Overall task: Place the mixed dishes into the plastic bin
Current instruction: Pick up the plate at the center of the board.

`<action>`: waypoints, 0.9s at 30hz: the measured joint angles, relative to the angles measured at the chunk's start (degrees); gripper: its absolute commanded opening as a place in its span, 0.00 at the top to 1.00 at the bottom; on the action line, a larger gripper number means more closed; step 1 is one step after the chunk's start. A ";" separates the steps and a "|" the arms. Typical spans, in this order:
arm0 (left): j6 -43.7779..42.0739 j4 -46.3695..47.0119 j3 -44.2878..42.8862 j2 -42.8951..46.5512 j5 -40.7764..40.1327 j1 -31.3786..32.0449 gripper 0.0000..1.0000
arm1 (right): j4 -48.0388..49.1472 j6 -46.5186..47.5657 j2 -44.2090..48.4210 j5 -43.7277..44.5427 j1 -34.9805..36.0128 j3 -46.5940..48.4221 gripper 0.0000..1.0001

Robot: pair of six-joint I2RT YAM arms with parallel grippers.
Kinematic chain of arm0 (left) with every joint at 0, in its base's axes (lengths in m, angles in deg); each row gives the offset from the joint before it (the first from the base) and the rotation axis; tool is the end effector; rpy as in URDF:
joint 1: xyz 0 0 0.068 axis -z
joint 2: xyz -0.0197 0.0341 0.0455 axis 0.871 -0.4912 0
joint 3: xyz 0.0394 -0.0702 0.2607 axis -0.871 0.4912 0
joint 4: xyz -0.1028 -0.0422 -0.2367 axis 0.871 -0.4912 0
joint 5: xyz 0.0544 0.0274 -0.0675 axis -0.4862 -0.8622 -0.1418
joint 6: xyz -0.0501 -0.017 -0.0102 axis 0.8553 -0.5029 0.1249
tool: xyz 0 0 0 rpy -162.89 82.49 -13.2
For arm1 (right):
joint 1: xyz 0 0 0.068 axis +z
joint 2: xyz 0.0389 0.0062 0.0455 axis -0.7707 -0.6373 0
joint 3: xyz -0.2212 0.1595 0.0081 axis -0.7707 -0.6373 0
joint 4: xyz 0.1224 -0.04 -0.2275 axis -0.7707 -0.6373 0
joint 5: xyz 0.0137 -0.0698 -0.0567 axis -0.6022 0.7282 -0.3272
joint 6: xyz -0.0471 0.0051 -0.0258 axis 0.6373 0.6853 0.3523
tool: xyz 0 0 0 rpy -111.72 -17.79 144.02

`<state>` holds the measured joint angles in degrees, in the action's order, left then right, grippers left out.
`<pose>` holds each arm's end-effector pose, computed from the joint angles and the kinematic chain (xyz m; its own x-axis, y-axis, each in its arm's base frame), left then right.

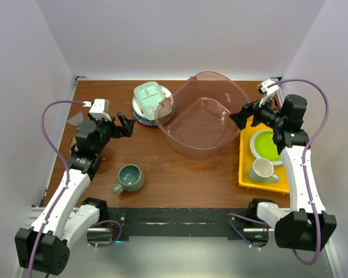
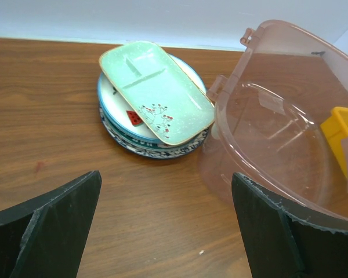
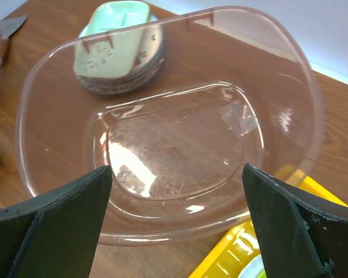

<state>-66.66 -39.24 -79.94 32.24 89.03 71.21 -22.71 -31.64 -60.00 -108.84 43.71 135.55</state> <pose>0.2015 -0.0418 0.3034 -0.2316 -0.2581 -0.9380 0.2309 0.9220 -0.3107 0.2397 -0.0048 0.3634 -0.2326 -0.0773 -0.9695 -0.5650 0.8221 0.0700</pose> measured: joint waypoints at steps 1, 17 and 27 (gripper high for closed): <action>1.07 -0.04 -0.28 -0.63 0.48 0.00 0.00 | -0.04 0.66 -0.07 -1.01 0.00 -0.37 0.02; 11.80 -0.70 -16.17 -25.09 1.66 -0.07 0.00 | -1.27 3.98 0.42 -5.77 0.00 -1.49 0.02; 11.76 -1.25 -23.23 -34.86 1.62 -1.27 0.00 | -1.31 4.17 0.42 -5.81 0.00 -1.49 0.02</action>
<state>-54.90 -40.49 -103.18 -2.62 90.65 69.95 -24.03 -27.47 -59.58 -114.65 43.71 134.06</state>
